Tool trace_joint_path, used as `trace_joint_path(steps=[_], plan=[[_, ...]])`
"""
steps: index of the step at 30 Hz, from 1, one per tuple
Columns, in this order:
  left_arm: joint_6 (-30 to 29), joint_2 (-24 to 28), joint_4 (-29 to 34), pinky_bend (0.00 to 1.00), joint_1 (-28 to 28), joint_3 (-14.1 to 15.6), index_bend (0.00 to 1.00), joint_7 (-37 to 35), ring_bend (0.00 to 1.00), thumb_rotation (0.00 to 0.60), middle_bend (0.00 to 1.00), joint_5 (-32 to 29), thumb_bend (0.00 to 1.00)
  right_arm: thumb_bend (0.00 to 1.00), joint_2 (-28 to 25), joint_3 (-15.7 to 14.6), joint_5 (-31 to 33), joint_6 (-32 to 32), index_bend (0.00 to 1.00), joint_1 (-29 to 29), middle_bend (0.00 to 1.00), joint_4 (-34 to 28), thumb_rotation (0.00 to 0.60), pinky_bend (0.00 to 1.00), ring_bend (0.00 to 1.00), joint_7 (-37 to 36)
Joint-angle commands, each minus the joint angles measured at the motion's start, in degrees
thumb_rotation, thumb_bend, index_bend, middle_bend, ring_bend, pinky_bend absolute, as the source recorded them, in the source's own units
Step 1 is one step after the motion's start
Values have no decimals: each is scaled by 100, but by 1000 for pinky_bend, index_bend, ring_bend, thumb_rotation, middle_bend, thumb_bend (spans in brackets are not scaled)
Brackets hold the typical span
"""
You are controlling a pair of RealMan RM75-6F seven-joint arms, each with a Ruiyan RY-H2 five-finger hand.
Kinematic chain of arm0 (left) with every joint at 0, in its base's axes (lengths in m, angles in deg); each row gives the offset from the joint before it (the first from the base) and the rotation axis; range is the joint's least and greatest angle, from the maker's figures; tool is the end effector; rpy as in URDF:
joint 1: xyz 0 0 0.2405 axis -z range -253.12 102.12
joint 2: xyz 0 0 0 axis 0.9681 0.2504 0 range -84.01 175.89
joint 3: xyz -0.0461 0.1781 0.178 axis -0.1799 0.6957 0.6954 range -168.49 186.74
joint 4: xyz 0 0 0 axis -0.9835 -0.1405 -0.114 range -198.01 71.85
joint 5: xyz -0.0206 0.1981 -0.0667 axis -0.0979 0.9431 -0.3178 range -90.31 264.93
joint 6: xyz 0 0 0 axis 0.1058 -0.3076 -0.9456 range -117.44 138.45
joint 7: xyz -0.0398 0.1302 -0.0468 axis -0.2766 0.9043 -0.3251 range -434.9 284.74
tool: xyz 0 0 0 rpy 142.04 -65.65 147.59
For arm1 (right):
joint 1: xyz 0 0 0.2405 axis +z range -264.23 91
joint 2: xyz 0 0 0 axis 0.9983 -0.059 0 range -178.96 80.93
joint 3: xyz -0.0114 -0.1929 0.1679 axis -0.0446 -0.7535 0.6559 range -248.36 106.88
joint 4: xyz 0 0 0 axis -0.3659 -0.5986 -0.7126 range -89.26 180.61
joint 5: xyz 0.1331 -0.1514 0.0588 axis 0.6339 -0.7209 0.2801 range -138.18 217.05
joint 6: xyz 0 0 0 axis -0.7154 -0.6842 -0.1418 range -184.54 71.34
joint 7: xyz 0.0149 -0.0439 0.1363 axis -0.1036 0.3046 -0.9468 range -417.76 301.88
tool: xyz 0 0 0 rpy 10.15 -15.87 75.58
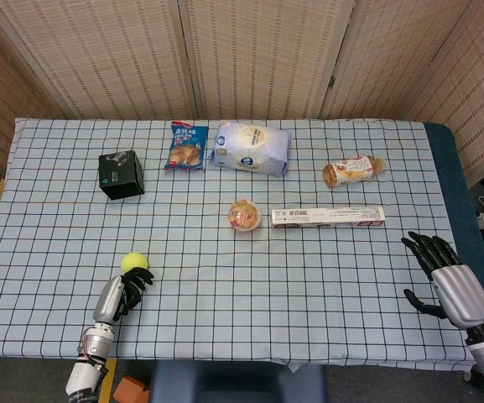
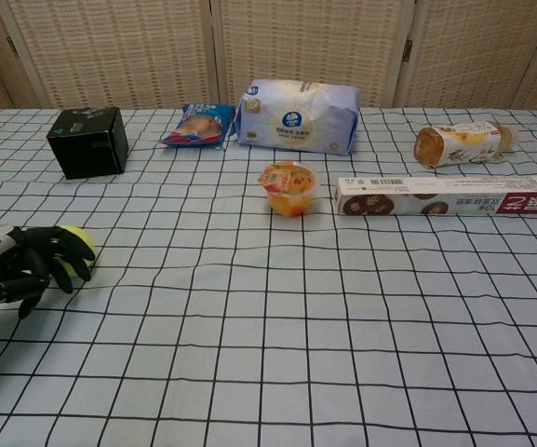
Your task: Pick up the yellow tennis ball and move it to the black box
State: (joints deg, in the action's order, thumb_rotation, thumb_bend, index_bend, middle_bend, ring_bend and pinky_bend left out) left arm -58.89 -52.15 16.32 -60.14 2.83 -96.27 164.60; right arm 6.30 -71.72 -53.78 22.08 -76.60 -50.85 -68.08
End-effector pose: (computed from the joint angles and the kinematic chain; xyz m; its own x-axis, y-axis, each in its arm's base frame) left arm -0.2443 0.2310 -0.0390 -0.3390 0.2347 0.9110 0.9405 0.0618 0.3341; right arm -0.2887 -0.1900 0.1704 0.3414 -0.1619 0.9259 -0.9326 -0.1807 0.3123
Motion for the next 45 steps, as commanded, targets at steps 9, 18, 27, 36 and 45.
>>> trace_joint_path(steps=[9, 18, 27, 36, 45], plan=[[176, -148, -199, 748, 183, -183, 416, 285, 467, 600, 442, -191, 1000, 262, -4, 7, 22, -20, 40, 7, 0, 0, 600, 0, 0, -9], [304, -305, -396, 748, 330, -360, 417, 549, 467, 600, 442, -424, 1000, 263, -7, 12, 27, -22, 39, 10, 0, 1, 600, 0, 0, -28], [392, -423, -581, 749, 534, -586, 420, 702, 467, 600, 442, -565, 1000, 263, -8, 10, 29, -33, 40, 13, 0, 4, 600, 0, 0, -41], [512, -489, -767, 750, 648, -630, 422, 797, 467, 600, 443, -671, 1000, 263, -14, 15, 38, -34, 40, 14, 0, 6, 600, 0, 0, -60], [678, -497, -1008, 749, 800, -732, 425, 839, 468, 600, 446, -778, 1000, 262, -24, 25, 44, -19, 39, 12, 0, 1, 600, 0, 0, -91]])
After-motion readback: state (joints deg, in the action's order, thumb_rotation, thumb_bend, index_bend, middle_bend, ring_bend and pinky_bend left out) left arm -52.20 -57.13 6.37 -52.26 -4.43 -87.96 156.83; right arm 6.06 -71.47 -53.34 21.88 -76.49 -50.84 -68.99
